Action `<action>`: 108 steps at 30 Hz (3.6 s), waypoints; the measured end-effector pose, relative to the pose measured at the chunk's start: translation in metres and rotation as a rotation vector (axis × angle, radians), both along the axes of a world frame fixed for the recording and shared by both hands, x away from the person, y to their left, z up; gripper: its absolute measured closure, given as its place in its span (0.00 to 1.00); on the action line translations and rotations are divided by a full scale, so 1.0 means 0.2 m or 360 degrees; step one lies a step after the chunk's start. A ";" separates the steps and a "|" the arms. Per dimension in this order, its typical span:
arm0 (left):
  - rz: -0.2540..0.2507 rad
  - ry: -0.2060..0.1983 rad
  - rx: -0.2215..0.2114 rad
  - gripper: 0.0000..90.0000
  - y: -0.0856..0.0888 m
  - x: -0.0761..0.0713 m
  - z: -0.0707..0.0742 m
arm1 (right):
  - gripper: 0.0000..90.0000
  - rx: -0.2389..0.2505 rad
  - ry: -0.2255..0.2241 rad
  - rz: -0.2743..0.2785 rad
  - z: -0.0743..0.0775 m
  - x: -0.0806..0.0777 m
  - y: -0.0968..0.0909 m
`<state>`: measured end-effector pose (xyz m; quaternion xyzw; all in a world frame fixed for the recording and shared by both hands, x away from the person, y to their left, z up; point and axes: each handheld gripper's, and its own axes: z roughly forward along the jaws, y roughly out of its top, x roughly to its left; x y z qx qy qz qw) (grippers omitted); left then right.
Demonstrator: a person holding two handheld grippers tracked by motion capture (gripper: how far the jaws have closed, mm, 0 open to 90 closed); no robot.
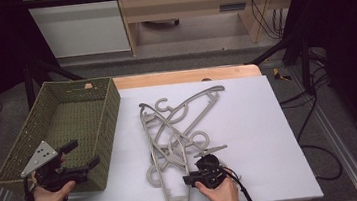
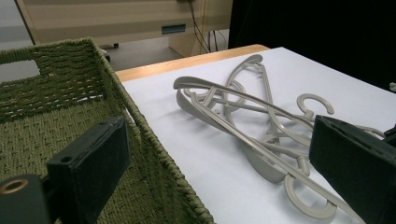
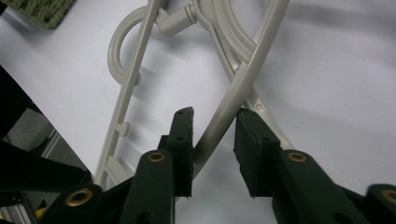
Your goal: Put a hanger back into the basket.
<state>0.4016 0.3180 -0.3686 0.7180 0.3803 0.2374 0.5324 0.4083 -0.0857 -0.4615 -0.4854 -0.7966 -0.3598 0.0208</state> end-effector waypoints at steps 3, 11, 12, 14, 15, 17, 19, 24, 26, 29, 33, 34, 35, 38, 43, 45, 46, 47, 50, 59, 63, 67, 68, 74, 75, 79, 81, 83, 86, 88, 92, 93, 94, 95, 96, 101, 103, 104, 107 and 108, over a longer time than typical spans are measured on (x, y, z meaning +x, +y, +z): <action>-0.0001 0.0001 0.0005 0.05 0.00 0.00 0.00 | 0.78 0.0003 0.0035 -0.0018 0.00 0.00 -0.01; -0.0001 0.0003 0.0004 0.05 0.00 0.00 0.00 | 0.84 0.0061 0.0054 -0.0083 0.02 0.02 -0.07; -0.0001 0.0004 0.0003 0.05 0.00 0.00 0.00 | 0.86 0.0076 0.0062 -0.0092 0.02 0.02 -0.08; -0.0001 0.0004 0.0005 0.05 0.00 0.00 0.00 | 0.89 0.0121 0.0080 -0.0092 0.03 0.03 -0.10; -0.0001 0.0004 0.0004 0.05 0.00 0.00 0.00 | 0.91 0.0154 0.0099 -0.0097 0.03 0.03 -0.11; -0.0001 0.0004 0.0005 0.05 0.00 0.00 0.00 | 0.91 0.0128 0.0072 -0.0075 0.03 0.03 -0.11; -0.0001 0.0003 0.0005 0.05 0.00 0.00 0.00 | 0.91 0.0104 0.0077 -0.0082 0.03 0.03 -0.11; -0.0001 0.0003 0.0002 0.05 0.00 0.00 0.00 | 0.92 0.0145 0.0072 -0.0043 0.05 0.03 -0.12; -0.0002 0.0003 0.0005 0.05 -0.01 0.00 0.00 | 0.92 0.0154 0.0046 -0.0013 0.08 0.03 -0.13; -0.0010 0.0001 0.0013 0.05 -0.01 0.00 0.00 | 0.92 0.0173 -0.0001 0.0011 0.12 0.03 -0.16; -0.0021 -0.0003 0.0018 0.05 -0.02 -0.01 0.01 | 0.92 0.0195 -0.0073 0.0051 0.18 0.04 -0.22; -0.0028 -0.0006 0.0016 0.05 -0.02 -0.01 0.01 | 0.92 0.0195 -0.0094 0.0069 0.20 0.04 -0.23; -0.0034 -0.0007 0.0025 0.05 -0.03 -0.01 0.02 | 0.92 0.0188 -0.0109 0.0083 0.22 0.05 -0.25; -0.0054 -0.0005 0.0018 0.05 -0.05 -0.02 0.03 | 0.92 0.0158 -0.0182 0.0113 0.26 0.06 -0.29; -0.0101 -0.0005 0.0055 0.05 -0.10 -0.02 0.05 | 0.92 0.0126 -0.0292 0.0185 0.33 0.11 -0.33; -0.0116 -0.0008 0.0080 0.05 -0.12 -0.01 0.07 | 0.92 0.0127 -0.0323 0.0220 0.36 0.13 -0.36; -0.0128 -0.0009 0.0089 0.05 -0.13 -0.01 0.07 | 0.92 0.0133 -0.0339 0.0235 0.37 0.14 -0.36; -0.0141 -0.0006 0.0105 0.05 -0.14 -0.01 0.08 | 0.92 0.0124 -0.0352 0.0253 0.38 0.15 -0.37; -0.0178 -0.0003 0.0154 0.05 -0.18 0.01 0.11 | 0.92 0.0117 -0.0389 0.0339 0.40 0.17 -0.39; -0.0314 0.0031 0.0374 0.05 -0.34 0.10 0.17 | 0.92 0.0044 -0.0406 0.0558 0.46 0.19 -0.40; -0.0373 0.0039 0.0463 0.06 -0.42 0.14 0.18 | 0.92 0.0011 -0.0397 0.0619 0.46 0.18 -0.40; -0.0433 0.0044 0.0565 0.08 -0.50 0.17 0.18 | 0.92 -0.0012 -0.0382 0.0681 0.47 0.17 -0.40; -0.0446 0.0049 0.0594 0.10 -0.51 0.17 0.18 | 0.92 -0.0012 -0.0385 0.0697 0.47 0.17 -0.40; -0.0561 0.0080 0.0823 0.20 -0.61 0.19 0.13 | 0.92 -0.0027 -0.0370 0.0752 0.46 0.16 -0.39; -0.0553 0.0066 0.0859 0.22 -0.63 0.18 0.12 | 0.92 -0.0025 -0.0376 0.0763 0.46 0.16 -0.39; -0.0623 0.0059 0.0952 0.39 -0.68 0.18 0.08 | 0.92 -0.0037 -0.0355 0.0770 0.46 0.16 -0.38; -0.0648 0.0062 0.0981 0.46 -0.69 0.18 0.07 | 0.92 -0.0034 -0.0341 0.0788 0.46 0.16 -0.38; -0.0688 0.0067 0.1045 0.53 -0.72 0.18 0.05 | 0.92 -0.0044 -0.0337 0.0791 0.45 0.15 -0.37; -0.0706 0.0065 0.1095 0.63 -0.73 0.18 0.04 | 0.92 -0.0060 -0.0319 0.0799 0.45 0.15 -0.36; -0.0705 0.0057 0.1132 0.69 -0.74 0.17 0.03 | 0.92 -0.0072 -0.0317 0.0816 0.45 0.15 -0.36; -0.0718 0.0046 0.1193 0.79 -0.76 0.15 0.01 | 0.92 -0.0079 -0.0298 0.0846 0.44 0.15 -0.34; -0.0718 0.0044 0.1198 0.81 -0.76 0.15 0.01 | 0.92 -0.0077 -0.0288 0.0852 0.44 0.15 -0.34; -0.0725 0.0050 0.1201 0.82 -0.76 0.15 0.00 | 0.92 -0.0086 -0.0293 0.0849 0.44 0.15 -0.34; -0.0726 0.0049 0.1208 0.82 -0.76 0.15 0.00 | 0.92 -0.0084 -0.0285 0.0853 0.44 0.15 -0.34; -0.0730 0.0051 0.1218 0.83 -0.76 0.14 0.00 | 0.92 -0.0090 -0.0289 0.0858 0.44 0.15 -0.34; -0.0727 0.0032 0.1240 0.84 -0.76 0.12 -0.01 | 0.91 -0.0087 -0.0298 0.0865 0.43 0.15 -0.34; -0.0733 0.0035 0.1224 0.85 -0.75 0.12 0.00 | 0.91 -0.0069 -0.0316 0.0859 0.43 0.16 -0.34; -0.0740 0.0044 0.1210 0.85 -0.75 0.11 0.00 | 0.91 -0.0055 -0.0321 0.0849 0.44 0.16 -0.35; -0.0760 0.0059 0.1177 0.87 -0.74 0.09 0.00 | 0.90 -0.0041 -0.0350 0.0847 0.45 0.16 -0.36; -0.0762 0.0053 0.1171 0.87 -0.74 0.08 0.00 | 0.90 -0.0025 -0.0361 0.0848 0.45 0.16 -0.37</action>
